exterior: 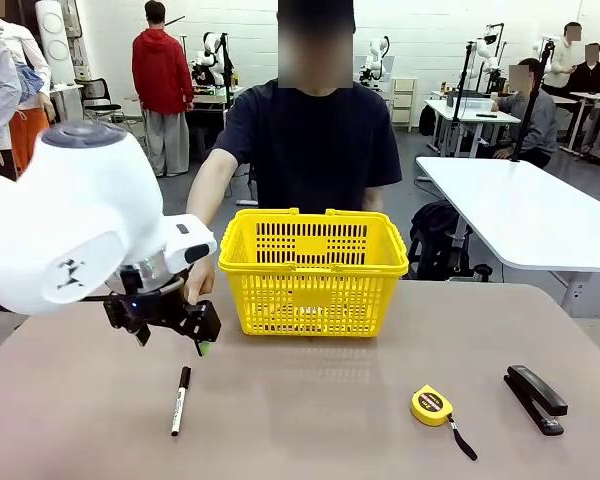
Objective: Place the items the person wants into the basket.
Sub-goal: Pick up the item the person points to and place it in the Market Basket.
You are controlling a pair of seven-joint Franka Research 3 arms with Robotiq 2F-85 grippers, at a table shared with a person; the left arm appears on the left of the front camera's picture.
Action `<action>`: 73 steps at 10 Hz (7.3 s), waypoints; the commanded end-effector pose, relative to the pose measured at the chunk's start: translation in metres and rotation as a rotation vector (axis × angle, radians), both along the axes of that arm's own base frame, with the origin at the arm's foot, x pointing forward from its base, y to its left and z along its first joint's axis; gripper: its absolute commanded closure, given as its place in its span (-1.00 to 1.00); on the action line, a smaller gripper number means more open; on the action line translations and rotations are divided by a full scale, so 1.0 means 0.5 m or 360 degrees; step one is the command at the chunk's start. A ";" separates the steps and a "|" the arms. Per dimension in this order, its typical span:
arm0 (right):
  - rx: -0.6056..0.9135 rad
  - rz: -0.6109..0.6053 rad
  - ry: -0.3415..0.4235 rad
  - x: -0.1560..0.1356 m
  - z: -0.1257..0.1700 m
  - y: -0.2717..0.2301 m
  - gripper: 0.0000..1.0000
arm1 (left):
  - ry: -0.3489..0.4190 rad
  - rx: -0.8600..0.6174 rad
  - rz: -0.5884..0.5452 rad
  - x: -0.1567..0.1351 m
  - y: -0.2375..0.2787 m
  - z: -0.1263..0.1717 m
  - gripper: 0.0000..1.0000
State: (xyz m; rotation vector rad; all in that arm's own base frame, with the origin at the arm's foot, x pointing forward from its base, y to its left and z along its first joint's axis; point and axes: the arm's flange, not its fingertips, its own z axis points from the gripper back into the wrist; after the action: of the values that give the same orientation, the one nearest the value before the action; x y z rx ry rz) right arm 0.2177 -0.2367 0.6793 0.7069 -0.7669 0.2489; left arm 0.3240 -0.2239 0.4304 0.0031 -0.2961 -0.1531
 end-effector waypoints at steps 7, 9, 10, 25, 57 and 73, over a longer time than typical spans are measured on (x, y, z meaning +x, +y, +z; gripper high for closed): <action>0.0026 0.0015 -0.0023 0.000 0.001 0.001 -1.00 | 0.0205 -0.0044 0.0284 0.027 0.065 -0.209 -1.00; 0.0026 0.0015 -0.0023 0.000 0.001 0.001 -1.00 | 0.0228 -0.0042 0.0323 0.039 0.074 -0.227 -1.00; 0.0026 0.0015 -0.0023 0.000 0.001 0.001 -1.00 | 0.0243 -0.0061 0.0329 0.044 0.076 -0.238 -1.00; 0.0026 0.0015 -0.0023 0.000 0.001 0.001 -1.00 | 0.0318 -0.0086 0.0278 0.065 0.066 -0.263 0.97; 0.0026 0.0015 -0.0023 0.000 0.001 0.001 -1.00 | 0.0022 0.0669 -0.2098 0.281 -0.343 0.542 0.76; 0.0026 0.0015 -0.0023 0.000 0.001 0.001 -1.00 | 0.0118 0.0478 -0.2385 0.496 -0.299 0.222 0.76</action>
State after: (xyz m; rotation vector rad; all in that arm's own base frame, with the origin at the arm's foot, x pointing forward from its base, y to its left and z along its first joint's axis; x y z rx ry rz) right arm 0.2175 -0.2369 0.6796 0.7065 -0.7675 0.2485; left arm 0.5702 -0.3774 0.5424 0.0974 -0.1423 -1.6626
